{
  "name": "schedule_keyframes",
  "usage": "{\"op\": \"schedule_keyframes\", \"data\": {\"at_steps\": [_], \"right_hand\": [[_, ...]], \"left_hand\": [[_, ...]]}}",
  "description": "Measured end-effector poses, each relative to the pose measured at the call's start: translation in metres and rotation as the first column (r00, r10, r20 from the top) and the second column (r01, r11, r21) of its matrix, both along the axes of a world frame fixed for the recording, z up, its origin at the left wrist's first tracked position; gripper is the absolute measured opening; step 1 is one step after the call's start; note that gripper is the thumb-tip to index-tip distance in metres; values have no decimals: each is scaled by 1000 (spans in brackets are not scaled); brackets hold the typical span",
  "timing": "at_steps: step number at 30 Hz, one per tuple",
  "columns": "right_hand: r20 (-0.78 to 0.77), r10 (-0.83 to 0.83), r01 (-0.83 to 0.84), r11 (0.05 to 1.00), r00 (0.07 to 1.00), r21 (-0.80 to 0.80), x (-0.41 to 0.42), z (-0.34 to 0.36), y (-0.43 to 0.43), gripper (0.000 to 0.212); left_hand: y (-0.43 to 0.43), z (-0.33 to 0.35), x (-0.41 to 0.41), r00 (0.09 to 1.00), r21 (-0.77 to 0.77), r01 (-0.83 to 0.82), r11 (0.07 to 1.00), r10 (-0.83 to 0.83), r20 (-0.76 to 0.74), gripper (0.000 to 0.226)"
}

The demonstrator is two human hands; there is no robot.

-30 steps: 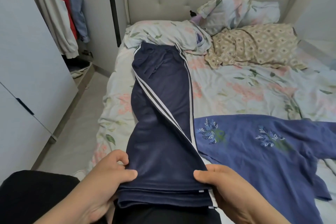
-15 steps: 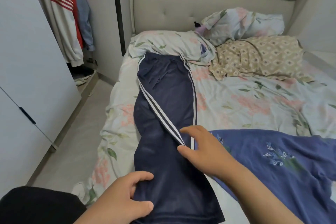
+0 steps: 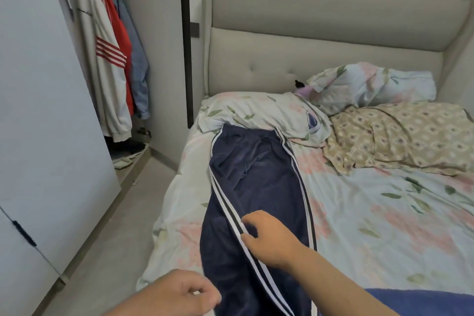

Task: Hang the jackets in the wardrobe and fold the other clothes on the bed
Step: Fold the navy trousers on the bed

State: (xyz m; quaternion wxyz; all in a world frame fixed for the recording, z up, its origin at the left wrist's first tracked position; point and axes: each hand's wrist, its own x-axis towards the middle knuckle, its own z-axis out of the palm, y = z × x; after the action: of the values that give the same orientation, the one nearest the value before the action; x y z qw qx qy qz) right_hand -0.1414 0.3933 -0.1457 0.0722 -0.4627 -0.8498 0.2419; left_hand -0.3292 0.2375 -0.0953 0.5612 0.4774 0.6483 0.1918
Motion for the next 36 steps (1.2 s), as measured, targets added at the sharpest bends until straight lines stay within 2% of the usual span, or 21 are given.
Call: {"op": "schedule_keyframes", "data": {"at_steps": [2,6,8,12,15,17,19,21,23,25,26,27,29,32,35,36], "right_hand": [[-8,-27,27,1000,1000,7,-11,-7,34,30],[-44,-77,76,997,996,-11,-45,-20,109,32],[-103,-110,109,994,989,-15,-70,-28,151,30],[-244,-218,221,975,945,-15,-120,-43,225,30],[-290,-257,275,961,922,23,-152,-60,275,25],[-298,-287,321,945,910,71,-169,-66,303,22],[-273,-318,350,933,908,78,-185,-65,326,36],[-170,-365,371,928,915,7,-199,-59,344,55],[17,-384,385,921,923,-53,-211,-55,357,58],[143,-376,386,921,915,-48,-218,-56,368,45],[154,-386,397,917,910,-46,-219,-56,371,34],[129,-402,412,909,906,-59,-218,-56,375,25],[-28,-435,431,898,900,-86,-206,-55,384,24],[-296,-538,520,842,789,-146,-177,-49,393,28],[-398,-614,602,780,681,-173,-139,-39,401,38],[-402,-607,601,784,686,-157,-125,-34,402,39]], "left_hand": [[45,-18,-18,998,32,-59,998,58,21,24],[149,-68,-46,936,112,-349,931,339,95,16],[202,-85,-57,912,153,-407,901,391,122,17],[292,-110,-85,885,306,-456,836,461,58,26],[345,-124,-100,840,261,-541,799,505,198,23],[370,-134,-104,809,166,-566,807,505,301,19],[382,-140,-101,731,64,-588,807,495,469,12],[386,-144,-96,689,71,-604,794,476,547,12],[384,-148,-87,744,185,-585,790,432,509,15],[378,-145,-75,817,293,-520,803,367,445,23],[374,-142,-70,850,321,-482,815,345,399,26],[372,-139,-66,871,343,-457,821,336,358,28],[369,-134,-62,882,368,-449,814,338,328,25],[372,-126,-50,904,442,-419,794,321,280,20],[379,-112,-23,942,567,-334,753,237,239,13],[383,-107,-10,950,584,-304,752,198,240,11]]}}
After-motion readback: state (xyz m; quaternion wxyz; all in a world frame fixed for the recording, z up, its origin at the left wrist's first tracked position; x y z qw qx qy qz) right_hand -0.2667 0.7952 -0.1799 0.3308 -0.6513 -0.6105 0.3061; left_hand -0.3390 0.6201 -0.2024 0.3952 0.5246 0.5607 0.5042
